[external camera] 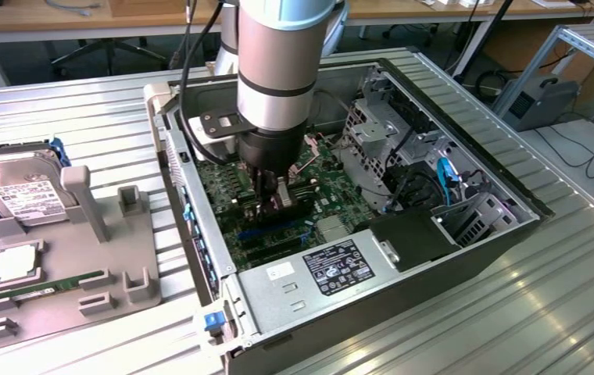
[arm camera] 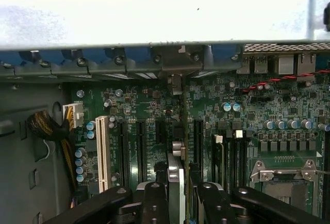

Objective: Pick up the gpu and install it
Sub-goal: 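Insert the gpu into the slot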

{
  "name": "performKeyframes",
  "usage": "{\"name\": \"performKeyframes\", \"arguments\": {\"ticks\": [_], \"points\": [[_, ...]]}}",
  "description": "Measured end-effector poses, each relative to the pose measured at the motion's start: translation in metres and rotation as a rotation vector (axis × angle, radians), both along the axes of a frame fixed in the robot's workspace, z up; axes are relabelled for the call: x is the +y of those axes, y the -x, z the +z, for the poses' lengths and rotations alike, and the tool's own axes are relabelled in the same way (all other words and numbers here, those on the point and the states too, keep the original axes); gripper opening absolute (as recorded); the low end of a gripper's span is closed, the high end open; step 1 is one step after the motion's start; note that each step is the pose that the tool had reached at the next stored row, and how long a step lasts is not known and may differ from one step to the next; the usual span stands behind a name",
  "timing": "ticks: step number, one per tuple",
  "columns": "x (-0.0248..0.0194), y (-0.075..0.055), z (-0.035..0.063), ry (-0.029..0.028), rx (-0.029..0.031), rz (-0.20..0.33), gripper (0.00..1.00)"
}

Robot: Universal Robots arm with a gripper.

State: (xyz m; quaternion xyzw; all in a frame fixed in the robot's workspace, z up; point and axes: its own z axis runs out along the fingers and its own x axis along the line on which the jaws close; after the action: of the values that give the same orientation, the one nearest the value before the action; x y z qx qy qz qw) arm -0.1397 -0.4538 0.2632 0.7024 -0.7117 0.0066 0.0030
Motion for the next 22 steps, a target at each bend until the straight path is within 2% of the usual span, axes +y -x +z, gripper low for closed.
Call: {"name": "performKeyframes", "arguments": {"ticks": [14, 22], "points": [[0.0001, 0.0, -0.0027, -0.0006, -0.0004, 0.008, 0.27], [0.0005, 0.0, -0.0022, 0.0027, 0.0001, 0.02, 0.27]]}}
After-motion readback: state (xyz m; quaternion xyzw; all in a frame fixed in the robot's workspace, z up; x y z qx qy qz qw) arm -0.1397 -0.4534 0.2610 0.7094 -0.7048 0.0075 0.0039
